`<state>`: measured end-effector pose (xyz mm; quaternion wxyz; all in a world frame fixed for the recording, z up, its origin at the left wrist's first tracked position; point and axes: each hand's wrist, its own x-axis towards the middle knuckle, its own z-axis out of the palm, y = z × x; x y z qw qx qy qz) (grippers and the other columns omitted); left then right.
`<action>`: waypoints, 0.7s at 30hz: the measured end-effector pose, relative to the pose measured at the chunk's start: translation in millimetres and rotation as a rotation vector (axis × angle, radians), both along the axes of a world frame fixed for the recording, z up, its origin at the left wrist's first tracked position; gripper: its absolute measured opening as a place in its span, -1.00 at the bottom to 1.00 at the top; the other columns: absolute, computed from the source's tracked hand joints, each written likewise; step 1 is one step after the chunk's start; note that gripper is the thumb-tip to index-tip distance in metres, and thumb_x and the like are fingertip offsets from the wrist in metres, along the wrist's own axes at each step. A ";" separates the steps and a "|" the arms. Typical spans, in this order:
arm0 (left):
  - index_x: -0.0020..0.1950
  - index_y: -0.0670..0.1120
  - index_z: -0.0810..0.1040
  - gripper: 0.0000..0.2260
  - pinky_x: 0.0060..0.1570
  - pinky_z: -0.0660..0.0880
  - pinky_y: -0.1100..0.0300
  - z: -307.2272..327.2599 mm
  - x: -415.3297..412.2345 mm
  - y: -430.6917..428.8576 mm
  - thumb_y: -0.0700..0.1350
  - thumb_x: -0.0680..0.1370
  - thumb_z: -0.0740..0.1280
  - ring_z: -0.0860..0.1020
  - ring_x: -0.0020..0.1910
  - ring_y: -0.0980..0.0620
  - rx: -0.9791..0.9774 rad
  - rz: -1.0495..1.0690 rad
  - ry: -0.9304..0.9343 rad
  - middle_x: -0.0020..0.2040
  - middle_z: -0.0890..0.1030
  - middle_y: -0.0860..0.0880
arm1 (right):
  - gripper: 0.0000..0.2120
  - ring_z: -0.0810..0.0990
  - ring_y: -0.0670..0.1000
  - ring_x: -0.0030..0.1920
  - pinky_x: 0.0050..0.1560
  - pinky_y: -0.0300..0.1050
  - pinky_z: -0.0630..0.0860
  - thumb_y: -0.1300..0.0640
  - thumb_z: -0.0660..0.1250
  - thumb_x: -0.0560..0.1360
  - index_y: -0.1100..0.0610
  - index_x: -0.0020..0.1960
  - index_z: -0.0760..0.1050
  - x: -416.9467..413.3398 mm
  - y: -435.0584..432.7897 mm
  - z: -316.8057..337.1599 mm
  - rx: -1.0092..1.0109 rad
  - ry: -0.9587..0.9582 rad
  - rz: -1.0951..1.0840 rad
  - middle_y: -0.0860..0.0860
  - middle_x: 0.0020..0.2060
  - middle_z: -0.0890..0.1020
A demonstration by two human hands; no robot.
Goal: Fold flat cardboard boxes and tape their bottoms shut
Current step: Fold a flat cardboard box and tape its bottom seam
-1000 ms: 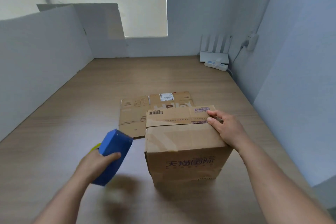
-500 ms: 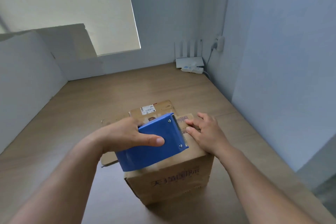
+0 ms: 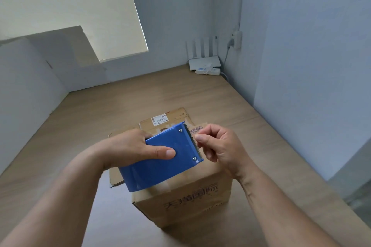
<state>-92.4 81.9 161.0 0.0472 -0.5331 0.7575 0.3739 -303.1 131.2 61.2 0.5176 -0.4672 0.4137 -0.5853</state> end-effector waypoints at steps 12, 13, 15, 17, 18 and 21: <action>-0.31 0.01 0.63 -0.38 -0.30 0.39 0.20 16.6 -0.7 -19.1 0.55 0.11 0.27 0.62 -0.35 0.12 0.004 0.160 -0.431 -0.41 0.64 0.10 | -0.72 0.35 -0.16 -0.57 -0.47 -0.25 0.30 0.19 0.36 0.47 0.15 -0.41 0.46 -19.0 -16.0 -18.2 0.310 0.330 -0.395 -0.07 -0.58 0.47; -0.29 0.03 0.63 -0.41 -0.29 0.39 0.20 15.6 -4.6 -21.7 0.54 0.15 0.27 0.62 -0.30 0.11 0.002 0.164 -0.438 -0.35 0.64 0.09 | -0.72 0.35 -0.13 -0.56 -0.46 -0.21 0.29 0.18 0.35 0.48 0.16 -0.40 0.46 -19.5 -17.2 -18.2 0.320 0.328 -0.415 -0.05 -0.57 0.47; -0.23 0.04 0.62 -0.43 -0.26 0.39 0.18 14.7 -12.6 -27.7 0.53 0.21 0.28 0.61 -0.23 0.10 0.008 0.158 -0.476 -0.24 0.63 0.07 | -0.72 0.33 -0.12 -0.57 -0.47 -0.19 0.27 0.20 0.34 0.48 0.17 -0.40 0.44 -22.0 -19.0 -19.2 0.327 0.316 -0.445 -0.04 -0.56 0.45; -0.17 0.05 0.63 -0.42 -0.24 0.39 0.16 13.0 -20.4 -33.5 0.54 0.21 0.29 0.61 -0.18 0.08 0.034 0.146 -0.526 -0.18 0.63 0.06 | -0.72 0.31 -0.17 -0.61 -0.51 -0.24 0.24 0.24 0.32 0.48 0.17 -0.41 0.44 -24.1 -18.6 -22.0 0.349 0.296 -0.456 -0.03 -0.56 0.45; -0.16 0.06 0.62 -0.41 -0.23 0.39 0.16 12.2 -24.7 -35.7 0.53 0.20 0.30 0.60 -0.17 0.08 0.049 0.141 -0.543 -0.17 0.63 0.06 | -0.72 0.30 -0.18 -0.63 -0.55 -0.29 0.23 0.26 0.31 0.48 0.18 -0.40 0.44 -24.7 -18.5 -24.3 0.365 0.276 -0.454 -0.01 -0.54 0.45; -0.17 0.06 0.61 -0.45 -0.29 0.37 0.18 10.0 -38.0 -40.3 0.50 0.22 0.33 0.59 -0.19 0.09 0.070 0.117 -0.583 -0.17 0.62 0.07 | -0.77 0.24 -0.16 -0.68 -0.66 -0.32 0.15 0.32 0.28 0.49 0.22 -0.35 0.43 -25.5 -18.7 -29.1 0.419 0.137 -0.444 0.04 -0.53 0.42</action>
